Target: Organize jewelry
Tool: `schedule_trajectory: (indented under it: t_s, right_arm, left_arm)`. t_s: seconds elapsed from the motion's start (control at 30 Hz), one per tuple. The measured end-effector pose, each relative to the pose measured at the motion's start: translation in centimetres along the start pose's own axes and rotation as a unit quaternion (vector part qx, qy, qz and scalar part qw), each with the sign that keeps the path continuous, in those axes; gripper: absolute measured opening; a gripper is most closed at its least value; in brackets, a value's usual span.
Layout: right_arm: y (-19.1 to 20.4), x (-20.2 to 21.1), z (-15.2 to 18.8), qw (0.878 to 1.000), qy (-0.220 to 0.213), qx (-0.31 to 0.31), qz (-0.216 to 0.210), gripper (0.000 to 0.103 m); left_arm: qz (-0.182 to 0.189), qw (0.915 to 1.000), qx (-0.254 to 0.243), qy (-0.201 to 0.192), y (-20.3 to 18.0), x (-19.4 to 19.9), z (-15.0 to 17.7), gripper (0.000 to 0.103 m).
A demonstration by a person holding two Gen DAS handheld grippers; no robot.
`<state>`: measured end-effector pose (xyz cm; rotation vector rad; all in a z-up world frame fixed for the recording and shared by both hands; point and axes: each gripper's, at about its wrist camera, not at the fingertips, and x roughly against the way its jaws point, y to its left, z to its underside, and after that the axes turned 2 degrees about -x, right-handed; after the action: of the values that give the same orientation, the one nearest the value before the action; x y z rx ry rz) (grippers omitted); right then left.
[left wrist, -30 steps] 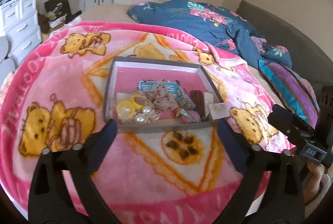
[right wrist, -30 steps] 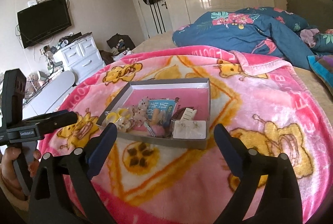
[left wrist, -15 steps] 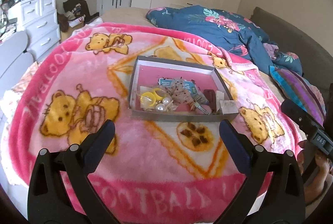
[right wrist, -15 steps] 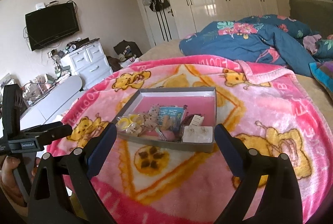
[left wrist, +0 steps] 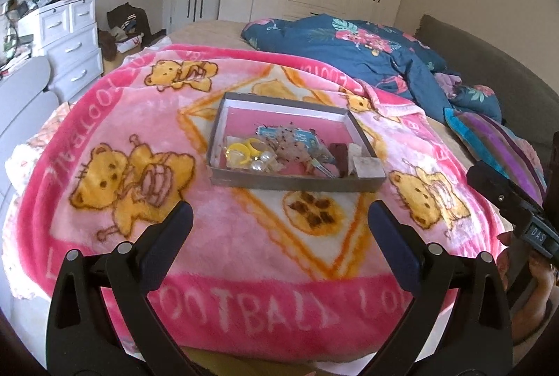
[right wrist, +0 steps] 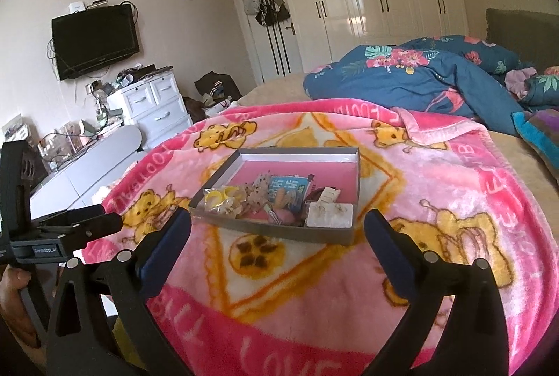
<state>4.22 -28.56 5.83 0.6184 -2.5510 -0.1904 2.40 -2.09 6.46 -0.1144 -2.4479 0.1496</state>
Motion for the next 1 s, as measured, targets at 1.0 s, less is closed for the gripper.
schedule_trajectory:
  t_s: [1.0]
  right_arm:
    - [0.9, 1.5, 3.2, 0.999, -0.033, 0.030, 0.029, 0.099]
  left_arm:
    - [-0.004, 1.0000, -0.006, -0.006, -0.9, -1.2, 3.9, 0.094]
